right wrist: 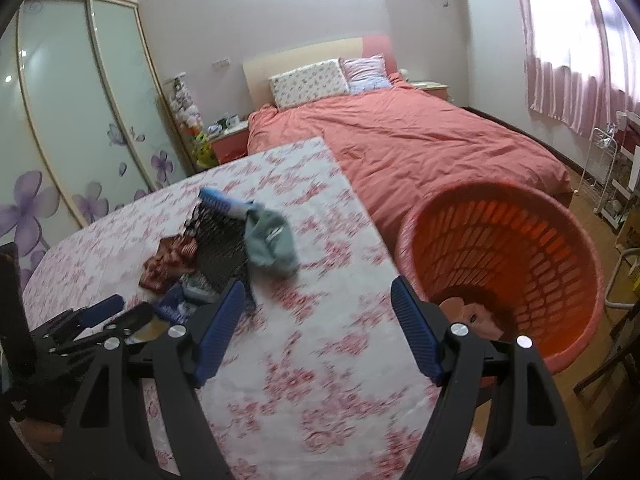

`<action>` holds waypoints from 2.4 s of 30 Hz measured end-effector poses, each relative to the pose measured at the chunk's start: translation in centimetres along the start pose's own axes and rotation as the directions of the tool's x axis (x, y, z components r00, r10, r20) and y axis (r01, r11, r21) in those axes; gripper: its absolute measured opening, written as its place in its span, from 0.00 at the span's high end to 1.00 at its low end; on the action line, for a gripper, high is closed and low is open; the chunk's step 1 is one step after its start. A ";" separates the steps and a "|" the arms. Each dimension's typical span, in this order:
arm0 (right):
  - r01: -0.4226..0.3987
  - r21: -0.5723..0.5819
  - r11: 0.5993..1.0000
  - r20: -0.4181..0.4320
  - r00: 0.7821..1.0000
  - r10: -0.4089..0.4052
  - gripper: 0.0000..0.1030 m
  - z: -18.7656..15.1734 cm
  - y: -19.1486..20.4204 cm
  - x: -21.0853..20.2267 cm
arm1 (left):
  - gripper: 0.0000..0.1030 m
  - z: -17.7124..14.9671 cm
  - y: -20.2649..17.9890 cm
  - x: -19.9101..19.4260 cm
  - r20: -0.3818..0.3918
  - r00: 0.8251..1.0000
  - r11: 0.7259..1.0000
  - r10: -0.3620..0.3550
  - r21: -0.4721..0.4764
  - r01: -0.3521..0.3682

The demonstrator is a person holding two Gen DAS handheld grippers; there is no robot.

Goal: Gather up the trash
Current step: 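Grasp the blue snack wrapper with the left tool, then grasp the grey sock with the right tool while the left tool holds the wrapper, then carry the sock with the right tool toward the basket while the left tool holds the wrapper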

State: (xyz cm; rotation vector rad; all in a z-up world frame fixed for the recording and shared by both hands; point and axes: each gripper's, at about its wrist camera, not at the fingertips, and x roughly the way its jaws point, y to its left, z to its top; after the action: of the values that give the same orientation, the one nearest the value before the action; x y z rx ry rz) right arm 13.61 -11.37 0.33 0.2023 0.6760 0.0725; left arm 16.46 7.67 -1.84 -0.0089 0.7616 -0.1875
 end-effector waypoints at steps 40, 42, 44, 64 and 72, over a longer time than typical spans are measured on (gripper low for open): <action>0.015 -0.042 0.999 -0.115 0.993 -0.019 0.46 4.1 4.4 10.5 | 0.56 2.2 6.0 -2.7 0.063 0.998 0.990 0.020 -0.138 -0.011; 0.027 -0.035 0.999 -0.141 0.989 -0.032 0.49 4.4 4.3 11.9 | 0.56 2.4 6.6 -2.6 0.065 0.997 0.989 0.031 -0.149 -0.021; 0.044 -0.037 0.998 -0.169 0.984 -0.049 0.58 4.5 4.3 13.2 | 0.56 2.5 7.0 -2.5 0.065 0.997 0.987 0.035 -0.159 -0.025; 0.064 -0.051 0.997 0.049 0.997 -0.062 0.93 5.0 2.0 4.6 | 0.56 4.1 4.1 -2.2 0.094 0.995 0.990 -0.026 -0.134 0.039; 0.100 -0.015 0.995 0.166 0.981 -0.096 0.93 5.3 -0.3 0.0 | 0.56 5.1 0.2 -2.6 0.121 0.989 0.993 -0.079 -0.081 0.090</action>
State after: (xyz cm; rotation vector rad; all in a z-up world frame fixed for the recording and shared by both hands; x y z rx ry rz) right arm 16.95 -12.50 4.34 0.1504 0.5188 -0.0308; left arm 18.14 8.05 3.67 -0.1332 0.6512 -0.2327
